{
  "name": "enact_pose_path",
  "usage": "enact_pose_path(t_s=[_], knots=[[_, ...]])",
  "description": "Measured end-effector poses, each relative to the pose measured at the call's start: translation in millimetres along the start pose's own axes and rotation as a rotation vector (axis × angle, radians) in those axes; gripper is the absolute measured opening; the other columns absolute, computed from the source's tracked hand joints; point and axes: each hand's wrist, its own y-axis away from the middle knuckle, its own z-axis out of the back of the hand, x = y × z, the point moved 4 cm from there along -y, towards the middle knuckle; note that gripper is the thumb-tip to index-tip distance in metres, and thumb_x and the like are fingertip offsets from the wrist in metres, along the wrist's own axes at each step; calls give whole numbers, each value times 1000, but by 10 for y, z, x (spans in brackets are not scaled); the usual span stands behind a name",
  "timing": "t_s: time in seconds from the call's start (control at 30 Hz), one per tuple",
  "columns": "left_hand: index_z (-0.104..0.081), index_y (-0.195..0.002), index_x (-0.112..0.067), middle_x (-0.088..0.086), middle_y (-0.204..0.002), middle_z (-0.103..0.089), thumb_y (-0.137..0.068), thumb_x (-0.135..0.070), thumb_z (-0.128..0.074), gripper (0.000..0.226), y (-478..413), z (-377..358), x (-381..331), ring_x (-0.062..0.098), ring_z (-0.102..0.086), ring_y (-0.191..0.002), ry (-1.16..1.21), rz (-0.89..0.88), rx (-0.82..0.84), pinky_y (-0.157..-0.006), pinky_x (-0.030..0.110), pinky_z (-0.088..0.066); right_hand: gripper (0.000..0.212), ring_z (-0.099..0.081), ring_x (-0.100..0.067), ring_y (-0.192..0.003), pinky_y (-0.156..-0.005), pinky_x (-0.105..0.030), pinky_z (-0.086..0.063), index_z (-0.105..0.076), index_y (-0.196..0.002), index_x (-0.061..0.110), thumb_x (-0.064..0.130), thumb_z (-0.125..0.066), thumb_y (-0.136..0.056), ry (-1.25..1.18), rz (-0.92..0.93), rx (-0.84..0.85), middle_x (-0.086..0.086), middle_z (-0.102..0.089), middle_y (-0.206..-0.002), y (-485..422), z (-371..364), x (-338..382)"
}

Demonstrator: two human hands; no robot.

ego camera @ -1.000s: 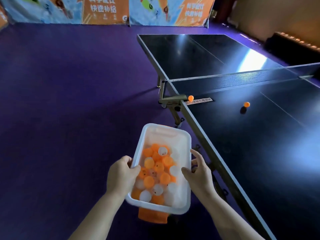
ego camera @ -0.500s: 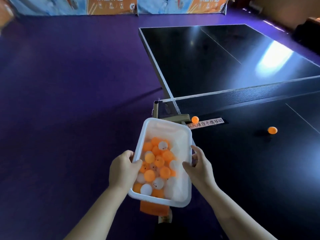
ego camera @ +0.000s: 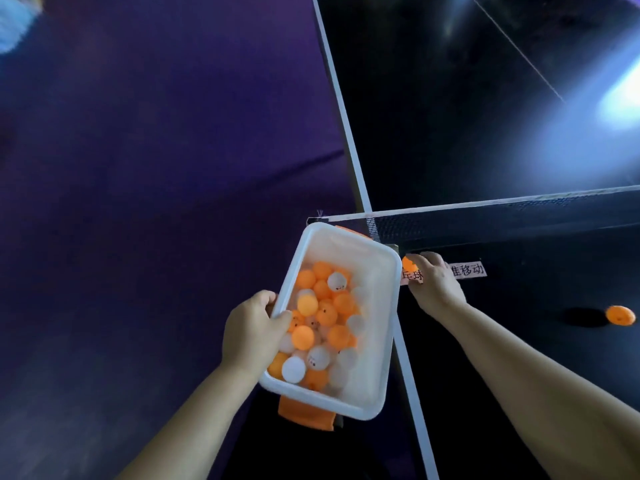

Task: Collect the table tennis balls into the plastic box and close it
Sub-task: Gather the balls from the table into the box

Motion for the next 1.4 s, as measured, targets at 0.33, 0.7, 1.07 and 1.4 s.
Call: enact_pose_path(t_s=[0.33,0.7,1.07,1.4], knots=[[-60,-76,-20,1,-61,-62,-77,-21,-63,3,-276,-94,-19,10,-47,-47,-21,-8,102,-44,26,-38,77,-22,-25,-140,-100,-39,-37,-24,-145,32,-9,-39,-82,223,-62,252,2,-10,-157,-374,-255,-100],[-62,-82,-19,-2,-69,-66,-80,-20,-65,3,-564,-143,-137,10,-57,-53,-77,-167,267,-43,19,-38,26,-51,-25,-80,-69,-33,-42,-52,-112,19,23,-59,-87,-262,-341,-240,-10,-51,-110,297,-4,-357],[-63,-76,-16,-2,-65,-62,-75,-16,-64,1,-861,-51,-636,14,-56,-58,-188,-400,443,-48,25,-38,42,-51,-4,-64,-61,-12,-37,-58,-92,23,56,-41,-74,-354,-46,-553,11,-56,-73,931,467,576],[-61,-71,-18,1,-63,-64,-75,-17,-62,4,-889,8,-1092,18,-61,-60,-209,-565,468,-53,35,-48,34,-53,-5,-83,-74,-26,-42,-62,-91,21,40,-34,-88,-398,-36,-702,16,-55,-89,943,661,329]])
